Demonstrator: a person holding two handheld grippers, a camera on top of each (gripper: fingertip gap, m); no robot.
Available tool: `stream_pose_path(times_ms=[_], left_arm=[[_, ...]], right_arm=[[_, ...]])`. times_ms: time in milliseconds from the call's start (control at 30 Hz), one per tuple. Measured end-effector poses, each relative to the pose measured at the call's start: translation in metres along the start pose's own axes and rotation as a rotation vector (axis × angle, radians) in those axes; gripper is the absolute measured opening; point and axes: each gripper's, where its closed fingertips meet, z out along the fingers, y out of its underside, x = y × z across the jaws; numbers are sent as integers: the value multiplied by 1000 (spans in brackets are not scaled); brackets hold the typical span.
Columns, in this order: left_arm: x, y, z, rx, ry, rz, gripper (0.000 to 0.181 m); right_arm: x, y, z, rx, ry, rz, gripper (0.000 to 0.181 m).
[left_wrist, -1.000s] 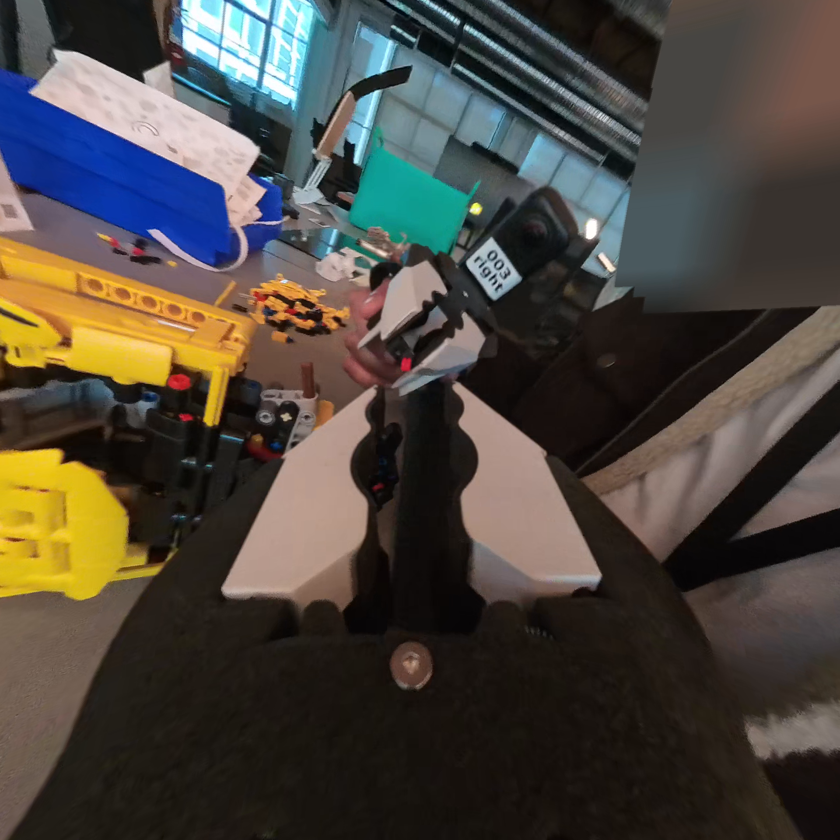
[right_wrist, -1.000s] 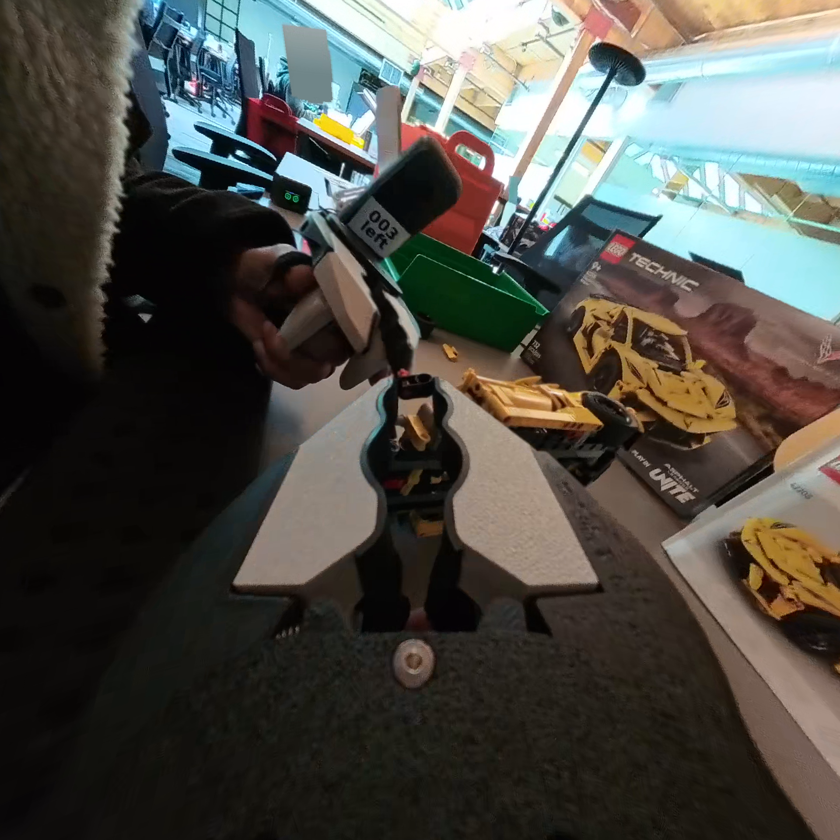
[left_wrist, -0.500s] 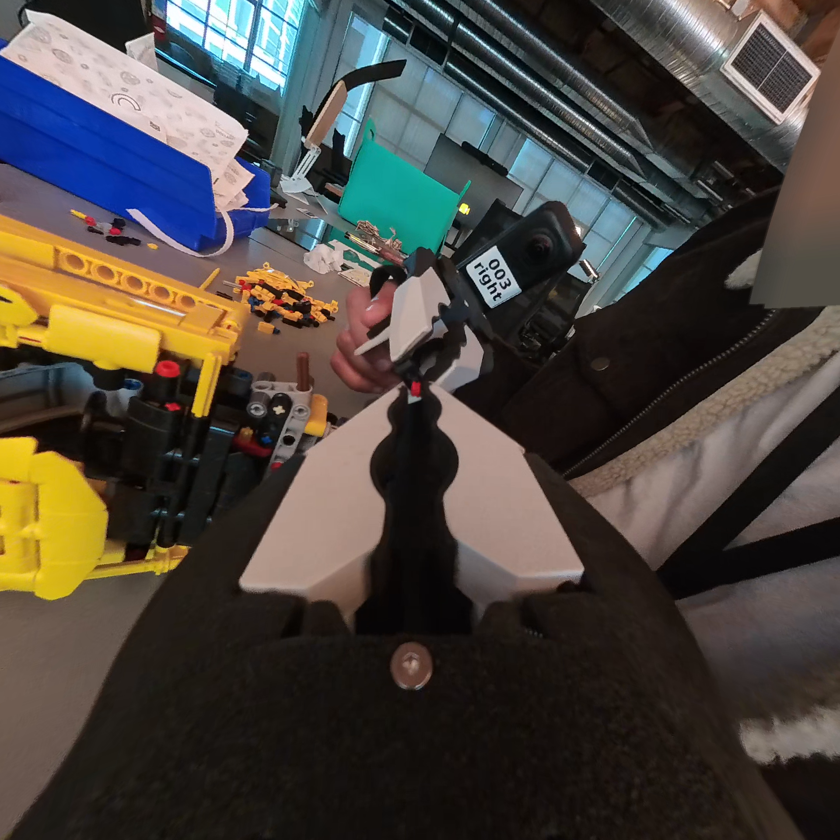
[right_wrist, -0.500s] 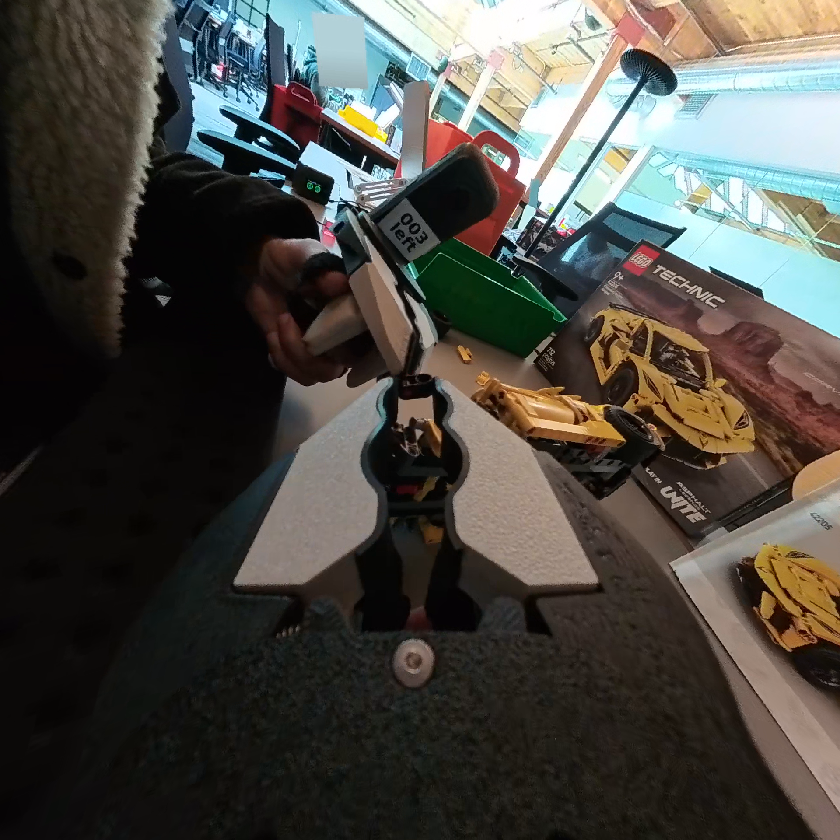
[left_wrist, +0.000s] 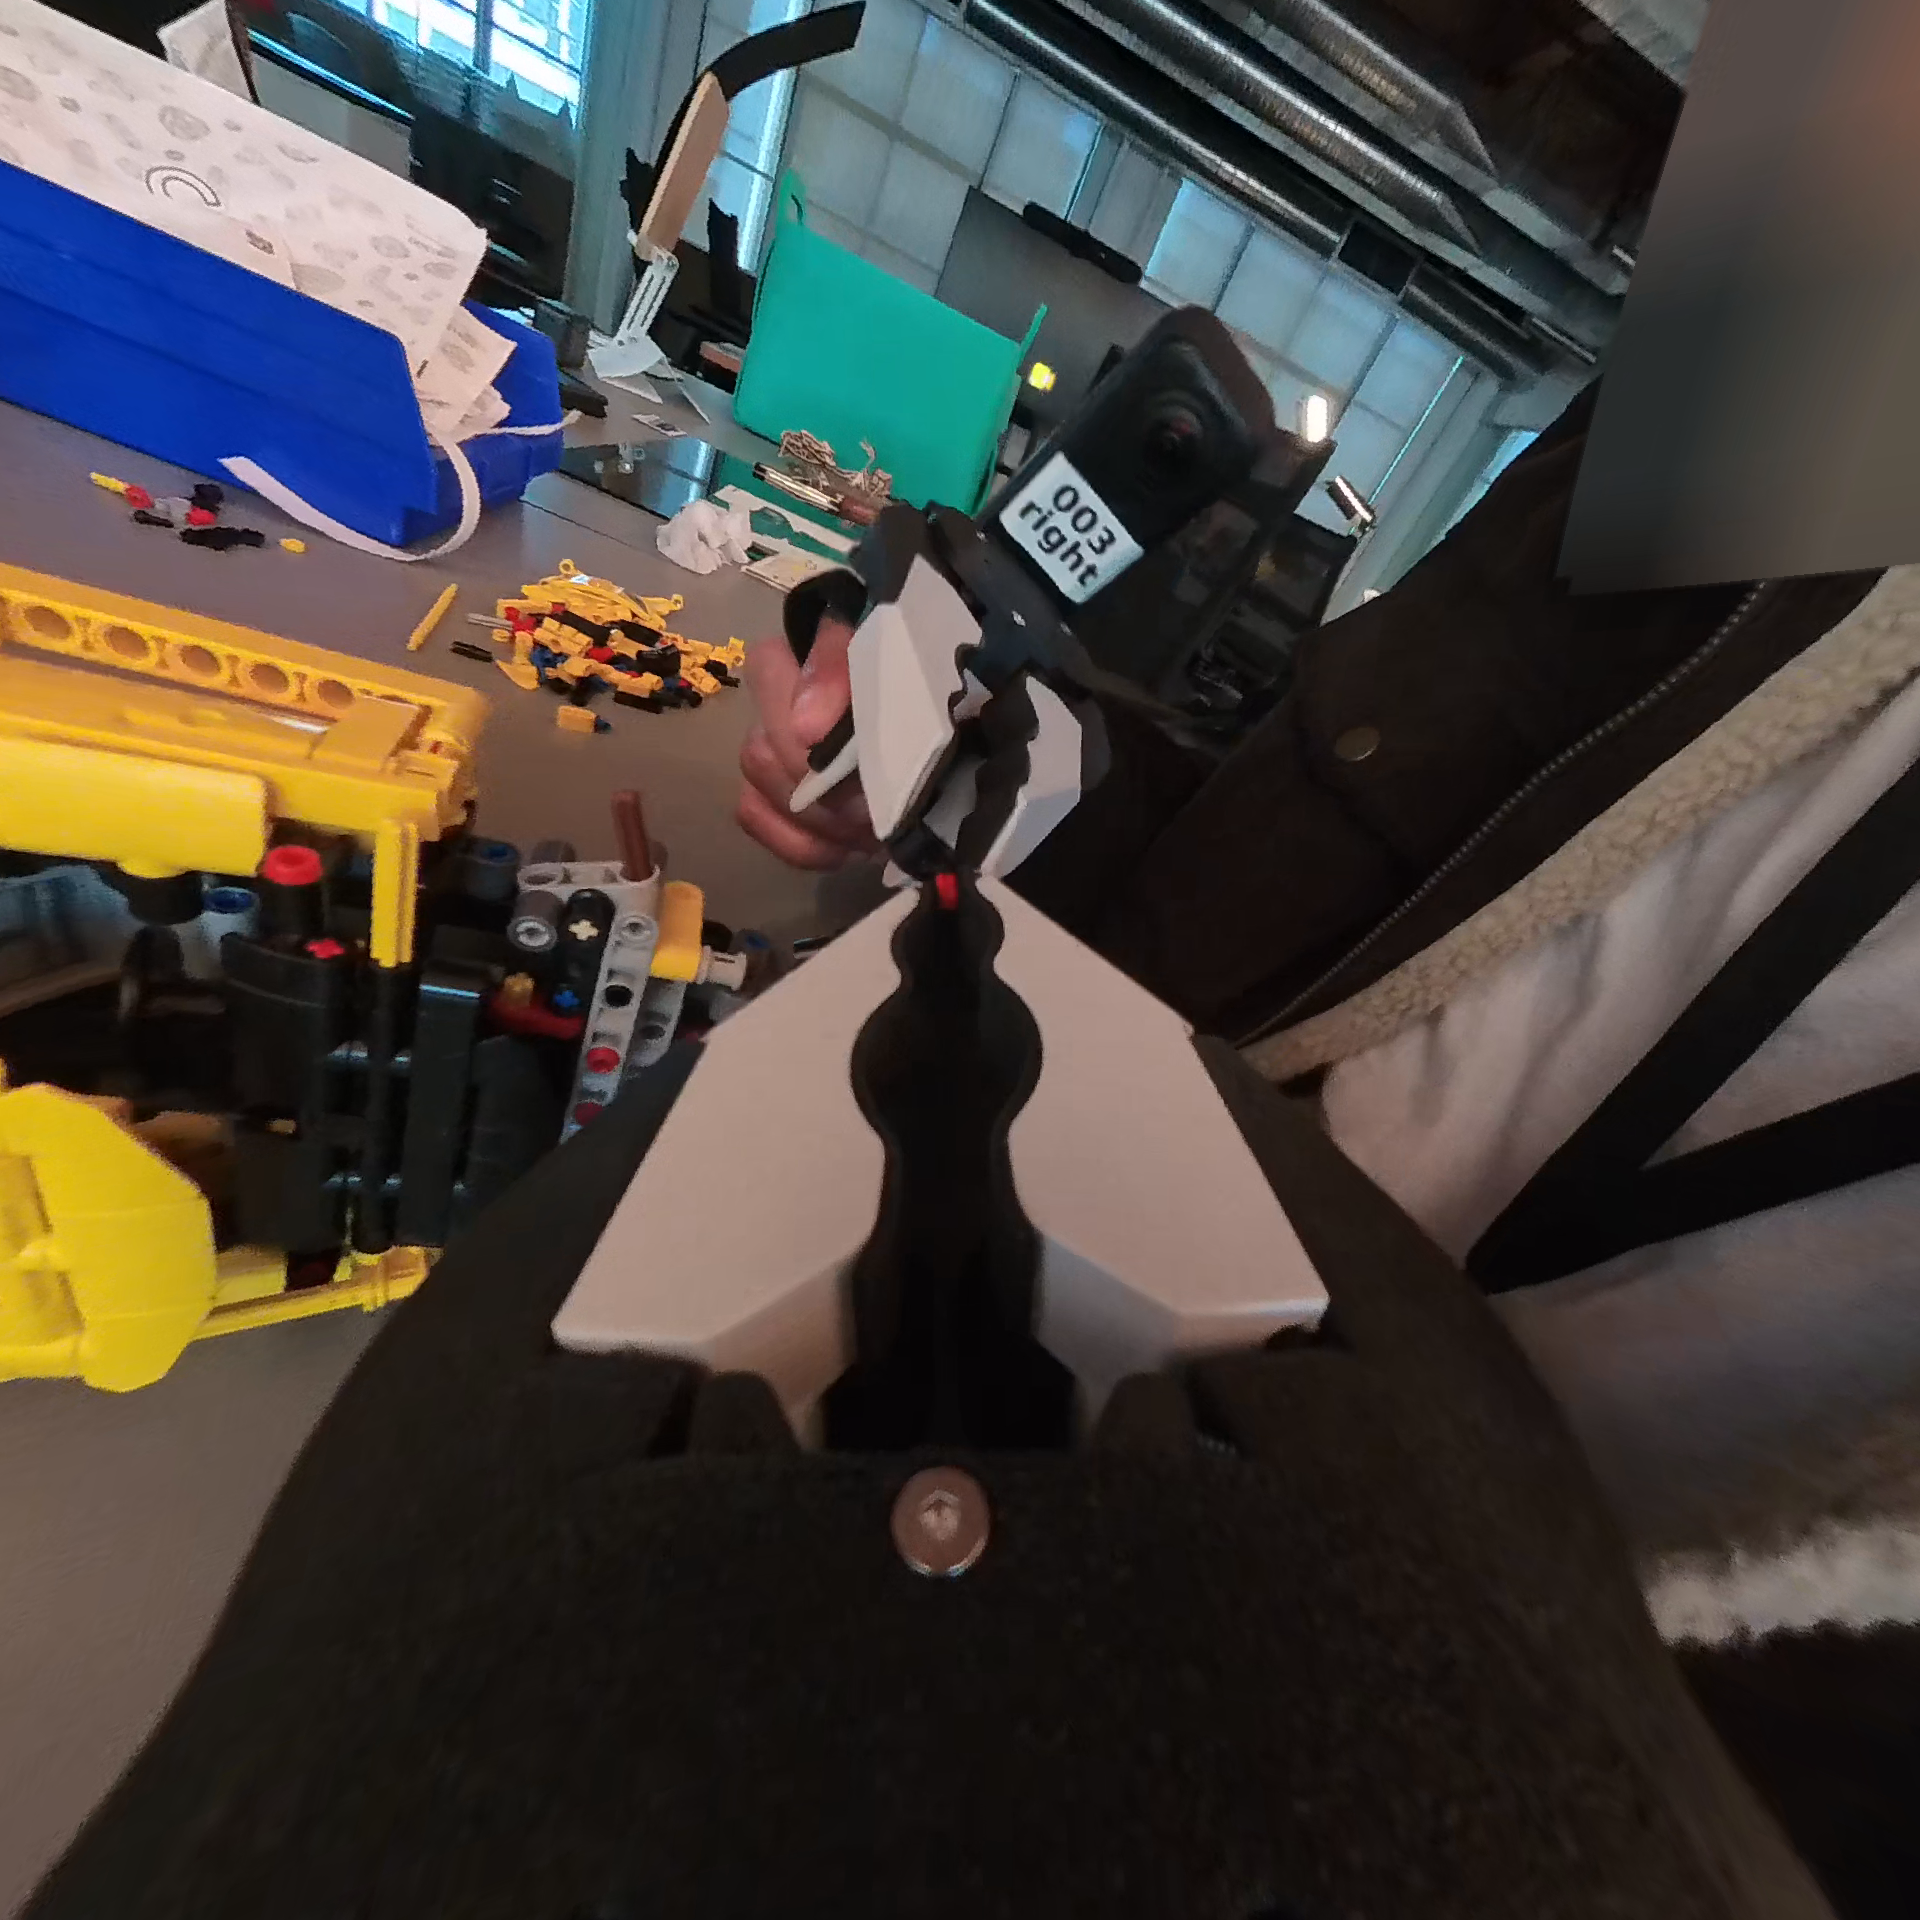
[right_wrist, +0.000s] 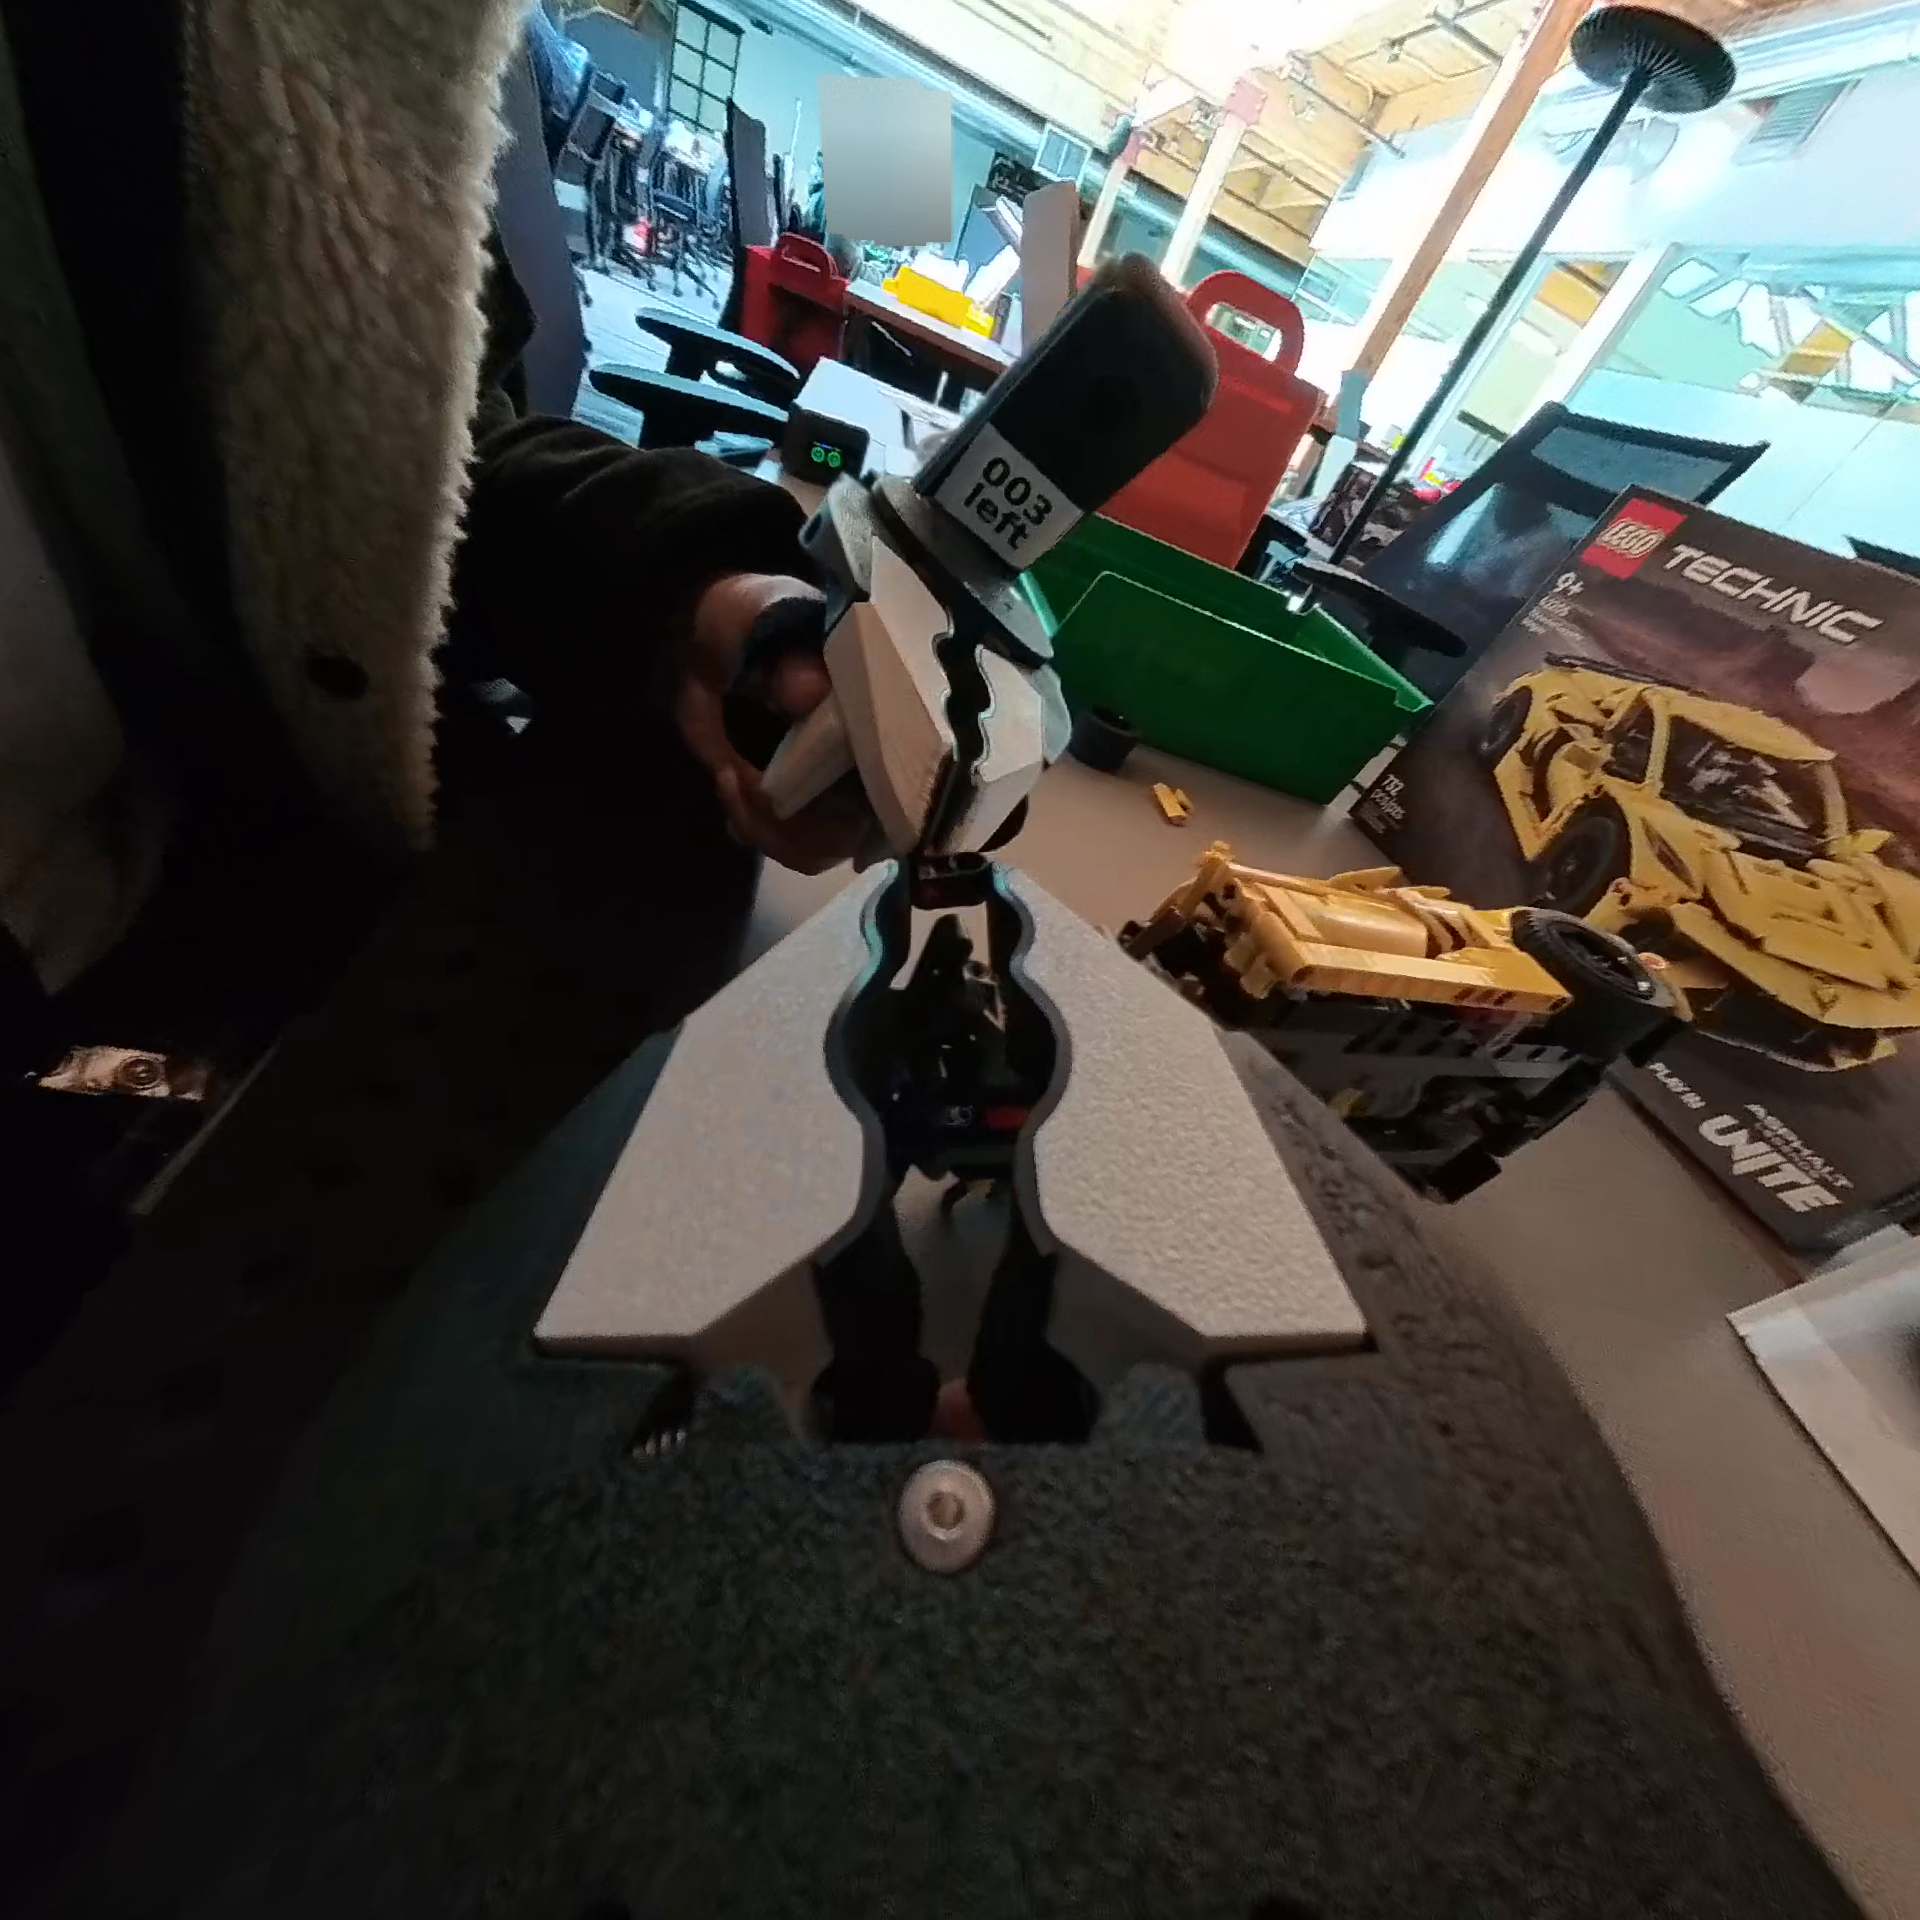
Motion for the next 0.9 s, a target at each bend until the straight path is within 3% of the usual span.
stream_pose_path(times_ms=[400,433,567,667,733,767,900], left_arm=[[7,7,2,-43,0,75,2],[7,7,0,-39,1,79,2],[-5,-18,-34,123,-16,2,1],[3,-20,-27,140,46,-32,1],[8,-17,-20,118,85,-47,1],[11,-15,-19,110,107,-56,2],[18,-9,-16,77,150,-65,2]], right_arm=[[-9,1,-4,3,-83,75,13],[-9,2,-7,-5,-90,72,0],[33,-7,-51,83,83,140,0],[9,-4,-25,52,-19,195,3],[-5,-9,-5,14,-80,214,38],[-10,-13,1,10,-109,197,42],[-13,-17,11,-21,-77,68,27]])
